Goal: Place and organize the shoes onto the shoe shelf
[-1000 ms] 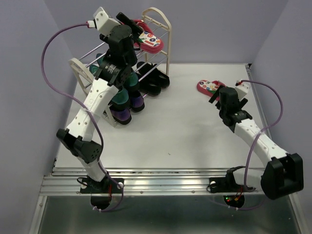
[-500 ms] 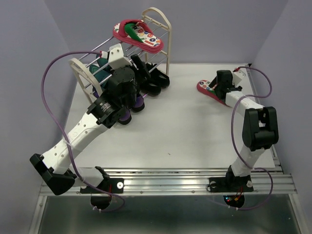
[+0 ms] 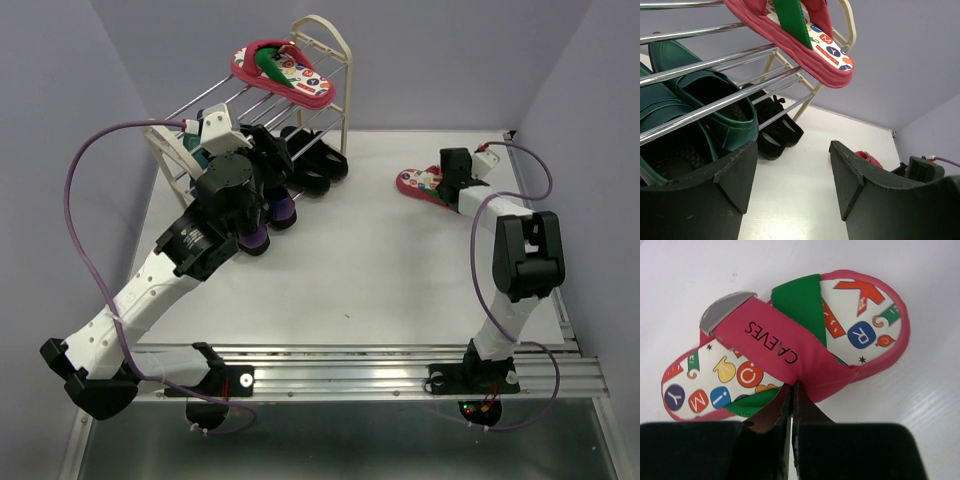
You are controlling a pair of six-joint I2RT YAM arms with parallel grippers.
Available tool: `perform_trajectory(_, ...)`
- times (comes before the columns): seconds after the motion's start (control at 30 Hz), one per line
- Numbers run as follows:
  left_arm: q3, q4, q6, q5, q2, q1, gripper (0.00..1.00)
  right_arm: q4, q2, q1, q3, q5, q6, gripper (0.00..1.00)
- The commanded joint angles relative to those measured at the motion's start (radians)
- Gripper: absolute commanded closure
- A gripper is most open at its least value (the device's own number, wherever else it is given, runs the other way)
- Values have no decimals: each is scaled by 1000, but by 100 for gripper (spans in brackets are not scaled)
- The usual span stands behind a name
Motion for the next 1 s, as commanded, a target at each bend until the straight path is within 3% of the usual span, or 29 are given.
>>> perform_trajectory(0.0, 26, -3, 20, 6, -23, -5, 30, 110, -195, 3, -100, -67, -89, 99)
perform_trajectory(0.07, 52, -25, 31, 10, -17, -7, 30, 198, -264, 3, -187, -194, -180, 99)
perform_trajectory(0.3, 152, -118, 66, 102, 39, -19, 33, 140, -464, 76, -311, -645, -356, 99)
perform_trajectory(0.43, 163, -212, 66, 168, 95, -60, 36, 62, -518, 169, -373, -723, -455, 99)
perform_trajectory(0.63, 92, -232, 48, 332, 151, -172, 37, 28, -597, 210, -497, -695, -449, 96)
perform_trajectory(0.73, 66, -232, 43, 398, 197, -204, 36, -12, -610, 210, -500, -629, -434, 49)
perform_trajectory(0.77, 51, -234, 33, 411, 225, -221, 32, -21, -616, 210, -491, -615, -423, 27)
perform_trajectory(0.87, 41, -240, 20, 455, 280, -252, 28, -29, -647, 210, -473, -532, -382, 10)
perform_trajectory(0.97, 25, -224, 29, 489, 323, -261, 25, -34, -716, 210, -453, -425, -347, 4)
